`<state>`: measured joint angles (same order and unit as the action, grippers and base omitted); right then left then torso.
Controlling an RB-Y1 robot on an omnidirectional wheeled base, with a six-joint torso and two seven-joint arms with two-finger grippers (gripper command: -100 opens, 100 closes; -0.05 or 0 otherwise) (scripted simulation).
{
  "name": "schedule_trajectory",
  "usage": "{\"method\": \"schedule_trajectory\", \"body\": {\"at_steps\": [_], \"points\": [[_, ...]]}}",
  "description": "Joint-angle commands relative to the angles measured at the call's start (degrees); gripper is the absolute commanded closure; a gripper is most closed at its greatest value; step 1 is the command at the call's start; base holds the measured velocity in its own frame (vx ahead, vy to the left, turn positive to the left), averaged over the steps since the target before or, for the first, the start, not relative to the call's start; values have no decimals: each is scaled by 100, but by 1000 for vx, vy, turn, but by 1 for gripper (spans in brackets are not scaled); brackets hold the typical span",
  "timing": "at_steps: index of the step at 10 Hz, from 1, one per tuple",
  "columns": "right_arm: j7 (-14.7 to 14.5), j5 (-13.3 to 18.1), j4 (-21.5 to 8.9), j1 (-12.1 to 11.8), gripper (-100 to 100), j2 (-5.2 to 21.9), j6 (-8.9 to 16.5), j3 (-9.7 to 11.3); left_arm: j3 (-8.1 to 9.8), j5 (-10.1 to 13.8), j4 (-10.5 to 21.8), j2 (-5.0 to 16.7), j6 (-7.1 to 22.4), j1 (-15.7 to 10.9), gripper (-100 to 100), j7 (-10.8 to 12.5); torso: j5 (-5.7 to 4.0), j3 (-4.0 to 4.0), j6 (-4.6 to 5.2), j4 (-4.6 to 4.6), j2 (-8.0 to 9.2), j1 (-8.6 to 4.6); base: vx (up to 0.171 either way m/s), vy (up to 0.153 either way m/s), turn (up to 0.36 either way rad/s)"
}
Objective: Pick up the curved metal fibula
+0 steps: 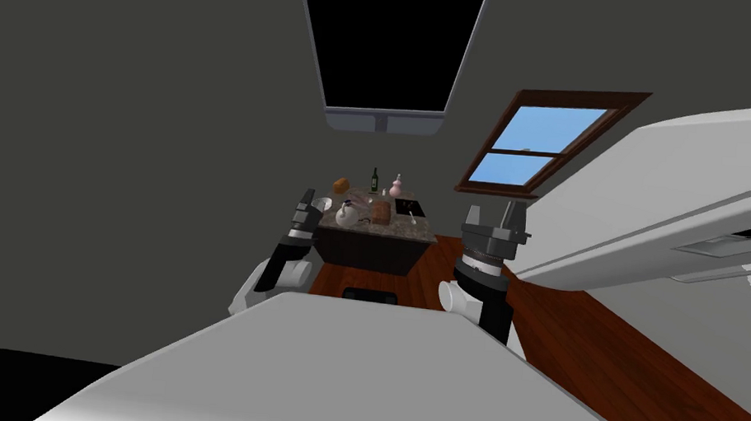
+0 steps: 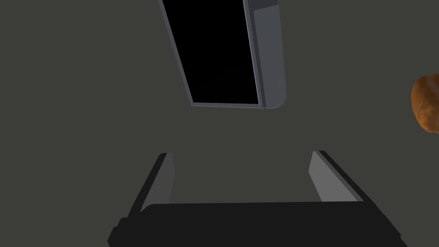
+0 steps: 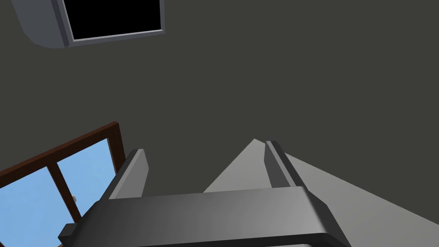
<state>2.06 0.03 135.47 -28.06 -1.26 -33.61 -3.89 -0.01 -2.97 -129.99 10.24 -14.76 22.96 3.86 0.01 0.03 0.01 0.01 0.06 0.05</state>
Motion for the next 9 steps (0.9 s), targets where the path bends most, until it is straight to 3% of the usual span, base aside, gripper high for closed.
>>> {"method": "schedule_trajectory", "body": {"at_steps": [1, 2, 9], "points": [[0, 0, 0, 0, 0, 0, 0, 0, -28, -12, 38, 24, 163, -34, -100, -50, 0, 0, 0, 0, 0, 0, -16, 12, -28], [0, 0, 0, -1, 0, 0, 0, 0, -78, -35, 53, 49, 417, -124, -100, -124, 0, 0, -3, 0, -1, 0, -15, 8, -65], [0, 0, 0, -1, 0, 0, 0, 0, -260, -114, 125, 99, 1444, -506, -100, -401, -1, -3, -3, -1, -5, -7, -9, -2, -70]]}}
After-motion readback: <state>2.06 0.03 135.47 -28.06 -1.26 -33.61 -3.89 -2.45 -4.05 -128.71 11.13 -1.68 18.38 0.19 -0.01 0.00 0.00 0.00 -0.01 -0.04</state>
